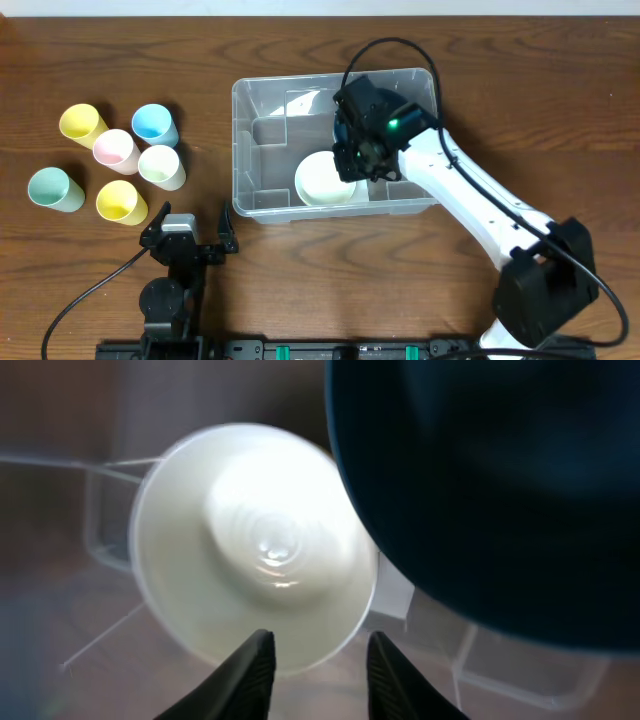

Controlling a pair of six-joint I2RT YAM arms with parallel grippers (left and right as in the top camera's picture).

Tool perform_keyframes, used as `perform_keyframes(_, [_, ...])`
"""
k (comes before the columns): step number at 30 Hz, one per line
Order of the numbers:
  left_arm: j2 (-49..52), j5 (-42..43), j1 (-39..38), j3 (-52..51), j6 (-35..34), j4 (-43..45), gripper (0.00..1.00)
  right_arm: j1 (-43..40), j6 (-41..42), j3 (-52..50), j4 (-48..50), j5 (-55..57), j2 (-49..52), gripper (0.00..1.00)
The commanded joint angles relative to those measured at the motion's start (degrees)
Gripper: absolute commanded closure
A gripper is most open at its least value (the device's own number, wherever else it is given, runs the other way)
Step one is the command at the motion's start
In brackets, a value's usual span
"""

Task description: Pack container

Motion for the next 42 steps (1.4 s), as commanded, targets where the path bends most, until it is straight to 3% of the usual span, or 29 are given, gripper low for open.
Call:
perform_keyframes(1, [-0.3, -0.6, -0.2, -1.0, 0.8, -2.0, 0.02, -2.6, -0.9, 5.7, -2.7, 3.3, -7.0, 0.56])
perform_keyframes(7, [-0.3, -0.6, -0.2, -1.0, 0.8, -2.0, 0.02, -14.2, -0.3, 8.4, -8.7, 9.9, -14.6, 0.46])
perform_keyframes(10, [-0.3, -0.6, -0.2, -1.0, 0.8, -2.0, 0.02, -23.3, 2.0, 8.4, -11.2, 10.9, -16.6, 0.31])
perform_keyframes(15, [-0.3, -0.6, -0.2, -1.0, 0.8, -2.0, 0.02, -37.9, 5.7, 7.4, -13.3, 10.8, -15.7, 0.23])
perform_keyframes(19, [-0.3, -0.6, -0.2, -1.0, 0.8, -2.0, 0.02, -45.4, 10.9, 4.2, -12.2, 10.7, -14.1, 0.17])
perform_keyframes(23, [-0.3, -0.6, -0.2, -1.0, 0.8, -2.0, 0.02, -51.0, 15.5, -0.6, -9.7, 10.6, -11.6, 0.04])
perform_keyframes(31, [-0.3, -0.6, -0.2, -1.0, 0.8, -2.0, 0.02, -54.5, 18.3, -8.7, -5.0, 7.4, -5.7, 0.01])
perform_keyframes(42, [-0.3, -0.7, -0.2, -1.0, 0.8, -2.0, 0.02, -54.4, 18.2, -9.0, -5.7, 7.4, -4.5, 0.01])
